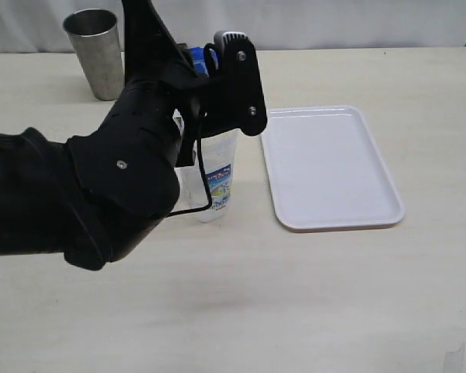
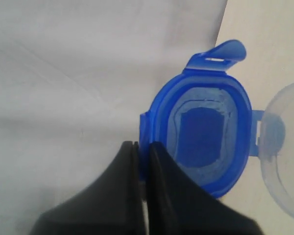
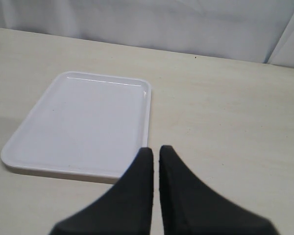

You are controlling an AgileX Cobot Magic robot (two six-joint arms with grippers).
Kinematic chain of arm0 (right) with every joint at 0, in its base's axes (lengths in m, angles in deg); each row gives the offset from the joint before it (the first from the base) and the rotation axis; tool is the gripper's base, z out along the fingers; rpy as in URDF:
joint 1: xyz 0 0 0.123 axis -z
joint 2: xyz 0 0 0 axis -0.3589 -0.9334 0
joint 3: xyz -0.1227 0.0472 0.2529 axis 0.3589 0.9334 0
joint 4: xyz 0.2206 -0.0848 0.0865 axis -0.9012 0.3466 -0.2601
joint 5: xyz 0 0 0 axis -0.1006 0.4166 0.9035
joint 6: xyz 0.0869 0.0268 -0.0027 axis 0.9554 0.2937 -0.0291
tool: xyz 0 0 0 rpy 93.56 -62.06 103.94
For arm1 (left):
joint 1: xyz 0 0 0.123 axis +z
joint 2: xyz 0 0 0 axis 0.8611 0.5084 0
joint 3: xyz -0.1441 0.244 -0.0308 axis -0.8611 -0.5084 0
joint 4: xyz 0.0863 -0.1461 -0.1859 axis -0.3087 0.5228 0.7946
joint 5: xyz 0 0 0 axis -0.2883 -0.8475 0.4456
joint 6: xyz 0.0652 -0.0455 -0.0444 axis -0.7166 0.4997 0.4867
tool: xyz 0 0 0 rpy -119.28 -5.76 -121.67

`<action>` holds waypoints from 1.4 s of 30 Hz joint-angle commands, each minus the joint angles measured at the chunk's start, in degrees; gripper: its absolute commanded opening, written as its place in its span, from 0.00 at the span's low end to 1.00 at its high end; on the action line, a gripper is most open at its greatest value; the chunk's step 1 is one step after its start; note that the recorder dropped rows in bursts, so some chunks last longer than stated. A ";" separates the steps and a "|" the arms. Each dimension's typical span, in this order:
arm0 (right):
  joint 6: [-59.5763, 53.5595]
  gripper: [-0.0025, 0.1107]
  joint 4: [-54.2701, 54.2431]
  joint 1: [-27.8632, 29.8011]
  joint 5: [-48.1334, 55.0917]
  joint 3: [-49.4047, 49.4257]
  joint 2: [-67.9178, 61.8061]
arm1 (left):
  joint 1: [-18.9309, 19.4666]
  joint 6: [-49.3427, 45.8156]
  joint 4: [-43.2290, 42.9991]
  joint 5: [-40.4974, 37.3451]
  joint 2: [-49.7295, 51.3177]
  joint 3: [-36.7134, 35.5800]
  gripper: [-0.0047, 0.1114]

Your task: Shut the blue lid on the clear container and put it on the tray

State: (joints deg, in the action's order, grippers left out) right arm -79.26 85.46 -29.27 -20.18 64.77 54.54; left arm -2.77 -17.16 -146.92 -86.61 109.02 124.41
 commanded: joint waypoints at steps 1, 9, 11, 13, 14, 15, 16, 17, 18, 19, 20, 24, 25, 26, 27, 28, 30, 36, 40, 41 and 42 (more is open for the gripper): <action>0.11 0.06 -0.19 0.14 0.08 0.06 0.22 | 0.23 0.62 -0.25 0.64 -0.34 -0.04 0.04; 0.11 0.06 -0.19 0.14 0.08 0.06 0.22 | 0.23 0.13 -0.25 -1.12 -0.34 -0.04 0.04; 0.11 0.06 -0.19 0.14 0.08 0.06 0.22 | 0.23 -0.72 -0.25 -2.52 -0.34 -0.04 0.04; 0.11 0.06 -0.19 0.14 0.08 0.06 0.22 | 0.23 -0.83 -0.25 -2.79 -0.65 -0.04 0.04; 0.11 0.06 -0.19 0.14 0.08 0.06 0.22 | 0.23 -0.83 -0.25 -2.67 -0.76 -0.04 0.04; 0.11 0.06 -0.19 0.14 0.08 0.06 0.22 | 0.23 -0.83 -0.25 -2.67 -1.03 -0.04 0.04; 0.11 0.06 -0.19 0.14 0.08 0.06 0.22 | 0.23 -0.83 -0.25 -2.67 -1.17 -0.04 0.04; 0.11 0.06 -0.19 0.14 0.08 0.06 0.22 | 0.23 -0.83 -0.25 -2.86 -1.27 -0.04 0.04; 0.11 0.06 -0.19 0.14 0.08 0.06 0.22 | 0.23 -0.83 -0.25 -3.26 -1.39 -0.04 0.04; 0.11 0.06 -0.19 0.14 0.08 0.06 0.22 | 0.23 -0.83 -0.25 -3.68 -1.51 -0.04 0.04; 0.11 0.06 -0.19 0.14 0.08 0.06 0.22 | 0.23 -0.83 -0.25 -3.97 -1.86 -0.04 0.04; 0.11 0.06 -0.19 0.14 0.08 0.06 0.22 | -0.56 -0.83 -0.25 -3.96 -3.97 -0.86 0.04; 0.11 0.06 -0.19 0.14 0.08 0.06 0.22 | -1.19 -0.83 -0.25 -3.96 -4.52 -1.54 0.04; 0.11 0.06 -0.19 0.14 0.08 0.06 0.22 | -1.90 -0.83 -0.25 -3.96 -5.10 -2.30 0.04; 0.11 0.06 -0.19 0.14 0.08 0.06 0.22 | -2.41 -0.83 -0.25 -3.80 -5.36 -2.79 0.04; 0.11 0.06 -0.19 0.14 0.08 0.06 0.22 | -2.86 -0.83 -0.25 -3.80 -5.36 -3.24 0.04; 0.11 0.06 -0.19 0.14 0.08 0.06 0.22 | -3.09 -0.98 -0.25 -3.72 -5.36 -4.16 0.04; 0.11 0.06 -0.19 0.14 0.08 0.06 0.22 | -3.09 -0.86 -0.25 -2.86 -5.36 -5.14 0.04; 0.11 0.06 -0.19 0.14 0.08 0.06 0.22 | -3.39 -0.75 -0.25 -2.49 -5.36 -5.14 0.04; 0.11 0.06 -0.19 0.14 0.08 0.06 0.22 | -3.83 -0.75 -0.25 -2.49 -5.36 -5.14 0.04; 0.11 0.06 -0.19 0.14 0.08 0.06 0.22 | -4.20 -0.75 -0.25 -2.49 -5.36 -5.14 0.04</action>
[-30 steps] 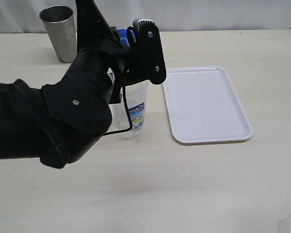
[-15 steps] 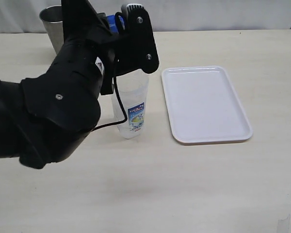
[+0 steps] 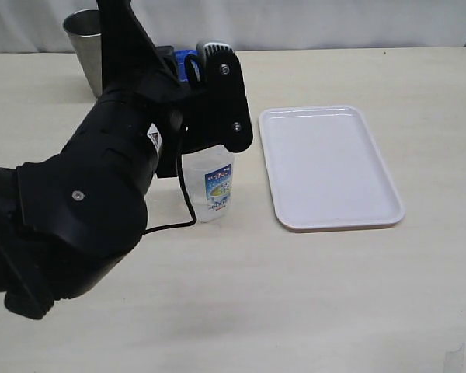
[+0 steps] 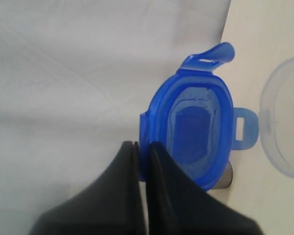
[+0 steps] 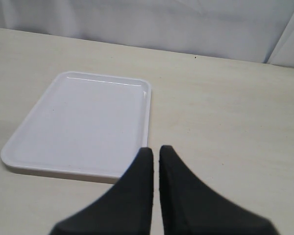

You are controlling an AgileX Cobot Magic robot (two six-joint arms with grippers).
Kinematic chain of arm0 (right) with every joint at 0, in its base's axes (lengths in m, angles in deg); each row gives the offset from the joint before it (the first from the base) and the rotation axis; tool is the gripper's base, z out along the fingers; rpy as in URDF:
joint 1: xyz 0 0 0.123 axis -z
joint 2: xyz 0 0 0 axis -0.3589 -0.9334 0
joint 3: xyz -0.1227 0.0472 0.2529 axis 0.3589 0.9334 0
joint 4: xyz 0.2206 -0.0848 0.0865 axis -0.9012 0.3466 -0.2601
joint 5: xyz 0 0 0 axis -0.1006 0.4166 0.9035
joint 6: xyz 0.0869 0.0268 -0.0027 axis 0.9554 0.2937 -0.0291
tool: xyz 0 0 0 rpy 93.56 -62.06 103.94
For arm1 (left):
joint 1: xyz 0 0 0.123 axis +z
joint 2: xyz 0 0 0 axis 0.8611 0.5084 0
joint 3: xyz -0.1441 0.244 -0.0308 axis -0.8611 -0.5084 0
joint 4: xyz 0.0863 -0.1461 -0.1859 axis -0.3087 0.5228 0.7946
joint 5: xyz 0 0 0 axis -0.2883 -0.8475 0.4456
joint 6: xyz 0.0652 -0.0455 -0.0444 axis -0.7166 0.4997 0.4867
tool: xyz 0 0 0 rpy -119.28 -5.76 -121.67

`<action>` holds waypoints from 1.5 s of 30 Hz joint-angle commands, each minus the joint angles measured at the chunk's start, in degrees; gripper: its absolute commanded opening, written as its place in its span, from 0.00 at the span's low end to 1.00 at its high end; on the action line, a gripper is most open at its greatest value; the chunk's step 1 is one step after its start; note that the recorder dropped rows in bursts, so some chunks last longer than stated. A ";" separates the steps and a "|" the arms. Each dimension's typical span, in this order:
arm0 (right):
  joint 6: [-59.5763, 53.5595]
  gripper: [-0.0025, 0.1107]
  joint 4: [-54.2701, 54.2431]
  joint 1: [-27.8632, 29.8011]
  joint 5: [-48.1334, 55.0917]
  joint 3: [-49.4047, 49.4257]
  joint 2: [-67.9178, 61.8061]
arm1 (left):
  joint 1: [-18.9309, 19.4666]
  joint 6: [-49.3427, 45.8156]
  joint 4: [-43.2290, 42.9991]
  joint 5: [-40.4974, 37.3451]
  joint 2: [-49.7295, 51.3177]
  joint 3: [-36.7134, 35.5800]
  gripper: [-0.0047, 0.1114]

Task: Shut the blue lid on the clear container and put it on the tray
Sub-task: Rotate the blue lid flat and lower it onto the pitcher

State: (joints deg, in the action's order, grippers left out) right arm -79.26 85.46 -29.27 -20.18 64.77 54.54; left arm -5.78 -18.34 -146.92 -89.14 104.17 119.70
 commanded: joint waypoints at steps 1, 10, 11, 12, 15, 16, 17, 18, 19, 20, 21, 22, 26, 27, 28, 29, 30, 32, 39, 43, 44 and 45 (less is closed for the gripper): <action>0.11 0.06 -0.19 0.14 0.08 0.06 0.22 | -1.57 0.42 -0.25 -0.07 -0.51 -0.55 0.04; 0.11 0.06 -0.19 0.14 0.08 0.06 0.22 | -2.14 0.32 0.56 1.95 -0.51 -0.68 0.04; 0.11 0.06 -0.19 0.14 0.08 0.06 0.22 | -2.14 0.21 0.68 1.95 -0.51 -0.68 0.04; 0.11 0.06 -0.19 0.14 0.08 0.06 0.22 | -2.14 0.21 0.98 1.95 -0.51 -0.68 0.04; 0.11 0.06 -0.19 0.14 0.08 0.06 0.22 | -2.14 -1.16 2.56 2.35 -0.51 -0.68 0.04; 0.11 0.06 -0.19 0.14 0.08 0.06 0.22 | -2.14 -1.42 2.99 2.46 -0.51 -0.68 0.04; 0.11 0.06 -0.19 0.14 0.08 0.06 0.22 | -2.14 -1.42 2.99 2.60 -0.51 -0.68 0.04; 0.11 0.06 -0.19 0.14 0.08 0.06 0.22 | -2.42 -1.42 3.10 2.59 -0.51 -0.68 0.04; 0.11 0.06 -0.19 0.14 0.08 0.06 0.22 | -2.84 -1.42 3.10 2.59 -0.51 -0.68 0.04; 0.11 0.06 -0.19 0.14 0.08 0.06 0.22 | -3.35 -1.42 3.10 2.72 -0.51 -0.68 0.04; 0.11 0.06 -0.19 0.14 0.08 0.06 0.22 | -3.86 -1.70 3.10 2.72 -0.51 -0.68 0.04; 0.11 0.06 -0.19 0.14 0.08 0.06 0.22 | -4.47 -1.96 3.10 2.72 -0.51 -0.68 0.04; 0.11 0.06 -0.19 0.14 0.08 0.06 0.22 | -4.84 -2.72 4.27 2.72 -0.51 -0.68 0.04; 0.11 0.06 -0.19 0.14 0.08 0.06 0.22 | -4.84 -2.99 4.71 2.72 -0.51 -0.68 0.04; 0.11 0.06 -0.19 0.14 0.08 0.06 0.22 | -4.84 -2.99 5.16 2.72 -0.51 -0.79 0.04; 0.11 0.06 -0.19 0.14 0.08 0.06 0.22 | -4.84 -2.99 5.13 3.05 -0.51 -1.03 0.04; 0.11 0.06 -0.19 0.14 0.08 0.06 0.22 | -4.84 -2.99 5.13 3.44 -0.51 -1.24 0.04; 0.11 0.06 -0.19 0.14 0.08 0.06 0.22 | -4.84 -2.99 5.13 4.69 -0.51 -2.21 0.04; 0.11 0.06 -0.19 0.14 0.08 0.06 0.22 | -4.84 -2.99 4.88 5.68 -0.51 -3.95 0.04; 0.11 0.06 -0.19 0.14 0.08 0.06 0.22 | -4.84 -2.99 5.28 6.72 -0.51 -3.95 0.04; 0.11 0.06 -0.19 0.14 0.08 0.06 0.22 | -4.84 -2.99 5.58 7.41 -0.51 -3.95 0.04; 0.11 0.06 -0.19 0.14 0.08 0.06 0.22 | -4.84 -3.08 6.04 8.10 -0.51 -3.95 0.04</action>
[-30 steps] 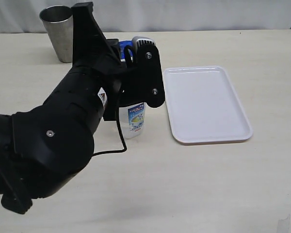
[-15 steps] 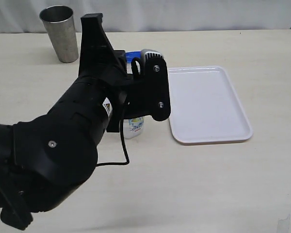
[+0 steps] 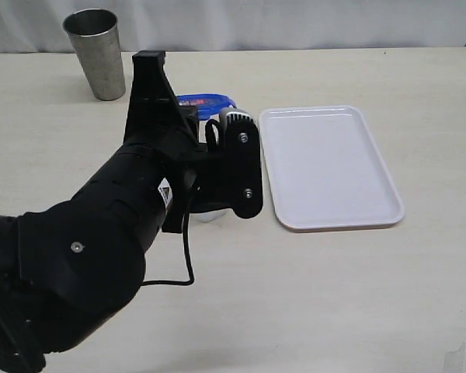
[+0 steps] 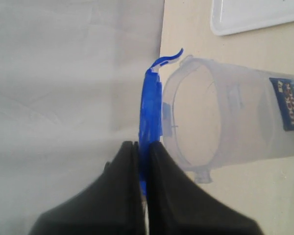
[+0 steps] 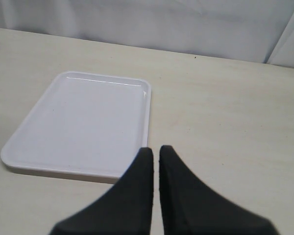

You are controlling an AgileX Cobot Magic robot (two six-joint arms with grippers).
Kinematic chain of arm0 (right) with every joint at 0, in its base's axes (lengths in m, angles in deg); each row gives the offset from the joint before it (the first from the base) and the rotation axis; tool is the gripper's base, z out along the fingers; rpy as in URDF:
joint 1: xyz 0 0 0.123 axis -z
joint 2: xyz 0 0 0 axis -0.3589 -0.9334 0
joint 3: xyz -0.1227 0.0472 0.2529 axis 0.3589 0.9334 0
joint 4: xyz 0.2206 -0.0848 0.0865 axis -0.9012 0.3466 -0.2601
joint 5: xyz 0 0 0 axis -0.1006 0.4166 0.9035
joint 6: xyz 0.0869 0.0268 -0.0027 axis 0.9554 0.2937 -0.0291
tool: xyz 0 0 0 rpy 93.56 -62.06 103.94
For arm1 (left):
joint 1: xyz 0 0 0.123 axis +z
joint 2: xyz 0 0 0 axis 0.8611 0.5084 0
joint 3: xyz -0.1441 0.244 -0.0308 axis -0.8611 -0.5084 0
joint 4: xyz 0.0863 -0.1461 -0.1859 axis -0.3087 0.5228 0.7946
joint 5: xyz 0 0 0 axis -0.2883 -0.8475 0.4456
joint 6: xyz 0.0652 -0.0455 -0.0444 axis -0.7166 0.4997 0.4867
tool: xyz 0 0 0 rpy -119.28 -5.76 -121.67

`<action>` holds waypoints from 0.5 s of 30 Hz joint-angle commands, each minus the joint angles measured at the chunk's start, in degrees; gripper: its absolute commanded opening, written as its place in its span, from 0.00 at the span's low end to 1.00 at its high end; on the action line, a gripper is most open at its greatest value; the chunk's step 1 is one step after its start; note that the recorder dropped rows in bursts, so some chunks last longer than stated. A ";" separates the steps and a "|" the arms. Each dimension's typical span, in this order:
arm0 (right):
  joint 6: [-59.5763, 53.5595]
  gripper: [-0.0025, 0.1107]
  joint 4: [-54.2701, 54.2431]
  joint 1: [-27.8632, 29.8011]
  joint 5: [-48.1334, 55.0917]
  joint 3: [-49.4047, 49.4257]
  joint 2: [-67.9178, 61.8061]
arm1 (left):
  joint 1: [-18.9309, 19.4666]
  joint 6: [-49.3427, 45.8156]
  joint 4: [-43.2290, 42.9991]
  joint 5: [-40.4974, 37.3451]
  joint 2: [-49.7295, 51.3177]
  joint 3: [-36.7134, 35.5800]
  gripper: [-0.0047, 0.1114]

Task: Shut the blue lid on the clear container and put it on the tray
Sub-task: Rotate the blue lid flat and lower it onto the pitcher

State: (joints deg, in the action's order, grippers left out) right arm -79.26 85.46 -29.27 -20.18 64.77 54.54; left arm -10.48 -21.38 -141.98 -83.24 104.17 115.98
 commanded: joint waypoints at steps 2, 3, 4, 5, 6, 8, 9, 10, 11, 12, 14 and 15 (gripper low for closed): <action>0.11 0.06 -0.19 0.14 0.08 0.06 0.22 | -0.14 -0.07 1.75 3.58 -0.51 -0.23 0.04; 0.11 0.06 -0.19 0.14 0.08 0.06 0.22 | -0.14 -0.17 2.17 3.90 -0.51 -0.23 0.04; 0.11 0.06 -0.19 0.14 0.08 0.06 0.22 | -0.14 -0.40 2.60 4.30 -0.51 -0.23 0.04; 0.11 0.06 -0.19 0.14 0.08 0.06 0.22 | -0.14 -0.86 3.01 4.30 -0.51 -0.23 0.04; 0.11 0.06 -0.19 0.14 0.08 0.06 0.22 | -0.14 -1.03 3.36 4.30 -0.51 -0.23 0.04; 0.11 0.06 -0.19 0.14 0.08 0.06 0.22 | -0.14 -1.75 4.20 4.40 -0.51 -0.23 0.04; 0.11 0.06 -0.19 0.14 0.08 0.06 0.22 | -0.14 -2.57 4.87 4.66 -0.51 -0.23 0.04; 0.11 0.06 -0.19 0.14 0.08 0.06 0.22 | -0.14 -2.98 5.35 4.96 -0.51 -0.23 0.04; 0.11 0.06 -0.19 0.14 0.08 0.06 0.22 | -0.14 -2.96 5.54 5.30 -0.51 -0.23 0.04; 0.11 0.06 -0.19 0.14 0.08 0.06 0.22 | -0.14 -2.96 5.52 5.72 -0.51 -0.23 0.04; 0.11 0.06 -0.19 0.14 0.08 0.06 0.22 | -0.14 -2.96 5.52 6.38 -0.51 -0.23 0.04; 0.11 0.06 -0.19 0.14 0.08 0.06 0.22 | -0.14 -2.96 5.52 6.72 -0.51 -0.23 0.04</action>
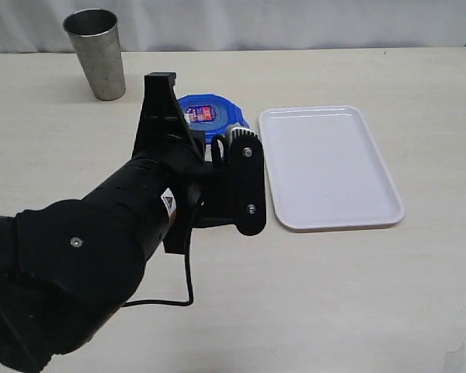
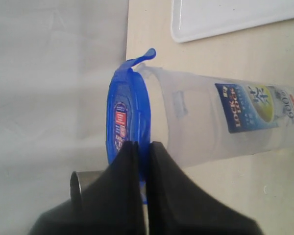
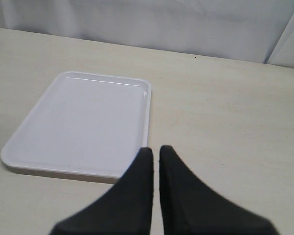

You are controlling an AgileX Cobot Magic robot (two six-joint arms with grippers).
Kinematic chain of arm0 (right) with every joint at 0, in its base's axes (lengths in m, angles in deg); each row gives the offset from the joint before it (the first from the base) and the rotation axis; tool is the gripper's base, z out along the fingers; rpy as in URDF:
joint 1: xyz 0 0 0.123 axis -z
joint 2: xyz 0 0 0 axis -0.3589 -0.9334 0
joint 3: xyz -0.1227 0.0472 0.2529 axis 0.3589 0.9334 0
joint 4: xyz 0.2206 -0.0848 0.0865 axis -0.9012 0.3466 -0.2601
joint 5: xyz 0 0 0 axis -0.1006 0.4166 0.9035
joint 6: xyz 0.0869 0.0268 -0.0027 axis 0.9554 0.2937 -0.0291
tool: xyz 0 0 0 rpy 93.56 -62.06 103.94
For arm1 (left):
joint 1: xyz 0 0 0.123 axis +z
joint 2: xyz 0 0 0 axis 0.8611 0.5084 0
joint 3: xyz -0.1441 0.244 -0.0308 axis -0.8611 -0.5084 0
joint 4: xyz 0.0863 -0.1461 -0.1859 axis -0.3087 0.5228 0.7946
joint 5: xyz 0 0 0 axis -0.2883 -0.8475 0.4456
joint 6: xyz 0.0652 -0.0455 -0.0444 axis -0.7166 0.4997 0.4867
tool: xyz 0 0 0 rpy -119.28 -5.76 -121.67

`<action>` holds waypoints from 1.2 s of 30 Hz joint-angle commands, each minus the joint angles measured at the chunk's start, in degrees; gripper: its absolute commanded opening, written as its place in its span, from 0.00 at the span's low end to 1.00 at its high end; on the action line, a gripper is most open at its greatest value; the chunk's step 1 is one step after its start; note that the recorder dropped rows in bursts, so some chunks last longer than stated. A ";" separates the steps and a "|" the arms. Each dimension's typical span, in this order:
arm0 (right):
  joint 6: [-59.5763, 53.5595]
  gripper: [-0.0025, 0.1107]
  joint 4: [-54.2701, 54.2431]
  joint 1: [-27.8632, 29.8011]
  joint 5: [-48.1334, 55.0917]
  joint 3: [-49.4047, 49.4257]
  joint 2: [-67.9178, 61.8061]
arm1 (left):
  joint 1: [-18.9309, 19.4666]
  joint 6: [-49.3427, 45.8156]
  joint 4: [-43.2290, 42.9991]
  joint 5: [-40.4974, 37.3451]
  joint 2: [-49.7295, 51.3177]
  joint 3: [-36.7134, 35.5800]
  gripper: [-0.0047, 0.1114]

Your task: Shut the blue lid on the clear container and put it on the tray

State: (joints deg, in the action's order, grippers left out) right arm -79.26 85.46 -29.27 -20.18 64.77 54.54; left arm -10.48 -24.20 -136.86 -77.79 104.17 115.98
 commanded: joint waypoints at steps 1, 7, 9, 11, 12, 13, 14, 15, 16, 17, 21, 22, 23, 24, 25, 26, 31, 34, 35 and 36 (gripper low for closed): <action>0.11 0.06 -0.19 0.14 0.08 0.06 0.22 | -0.14 -0.15 0.40 1.54 -0.51 -0.23 0.04; 0.11 0.06 -0.19 0.14 0.08 0.06 0.22 | -0.14 -0.15 0.40 1.80 -0.51 -0.23 0.04; 0.11 0.06 -0.19 0.14 0.08 0.06 0.22 | -0.14 -0.15 0.40 1.80 -0.51 -0.23 0.04; 0.11 0.06 -0.19 0.14 0.08 0.06 0.22 | -0.14 -0.15 0.40 2.09 -0.51 -0.23 0.04; 0.11 0.06 -0.19 0.14 0.08 0.06 0.22 | -0.14 -0.15 0.40 2.42 -0.51 -0.23 0.04; 0.11 0.06 -0.19 0.14 0.08 0.06 0.22 | -0.14 -0.15 0.40 2.93 -0.51 -0.23 0.04; 0.11 0.06 -0.19 0.14 0.08 0.06 0.22 | -0.14 -0.15 0.40 3.58 -0.51 -0.23 0.04; 0.11 0.06 -0.19 0.14 0.08 0.06 0.22 | -0.14 -0.15 0.40 4.05 -0.51 -0.23 0.04; 0.11 0.06 -0.19 0.14 0.08 0.06 0.22 | -0.14 -0.15 0.40 4.47 -0.51 -0.23 0.04; 0.11 0.06 -0.19 0.14 0.08 0.06 0.22 | -0.14 -0.15 0.40 4.62 -0.51 -0.23 0.04; 0.11 0.06 -0.19 0.14 0.08 0.06 0.22 | -0.14 -0.15 0.64 2.84 -0.51 -0.23 0.04; 0.11 0.06 -0.19 0.14 0.08 0.06 0.22 | -0.14 -0.15 0.64 2.11 -0.51 -0.23 0.04; 0.11 0.06 -0.19 0.14 0.08 0.06 0.22 | -0.14 -0.15 0.77 1.62 -0.51 -0.23 0.04; 0.11 0.06 -0.19 0.14 0.08 0.06 0.22 | -0.14 -0.15 0.89 1.32 -0.51 -0.23 0.04; 0.11 0.06 -0.19 0.14 0.08 0.06 0.22 | -0.14 -0.15 1.34 1.22 -0.51 -0.23 0.04; 0.11 0.06 -0.19 0.14 0.08 0.06 0.22 | -0.14 -0.15 1.58 1.51 -0.51 -0.23 0.04; 0.11 0.06 -0.19 0.14 0.08 0.06 0.22 | -0.14 -0.18 2.37 3.39 -0.51 -0.23 0.04; 0.11 0.06 -0.19 0.14 0.08 0.06 0.22 | -0.14 -0.31 2.30 3.39 -0.51 -0.23 0.04; 0.11 0.06 -0.19 0.14 0.08 0.06 0.22 | -0.14 -0.30 2.30 3.27 -0.51 -0.23 0.04; 0.11 0.06 -0.19 0.14 0.08 0.06 0.22 | -0.14 -0.30 2.30 3.16 -0.51 -0.23 0.04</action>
State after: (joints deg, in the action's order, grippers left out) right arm -79.26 85.46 -29.27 -20.18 64.77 54.54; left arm -10.48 -24.41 -135.39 -74.75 104.17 115.98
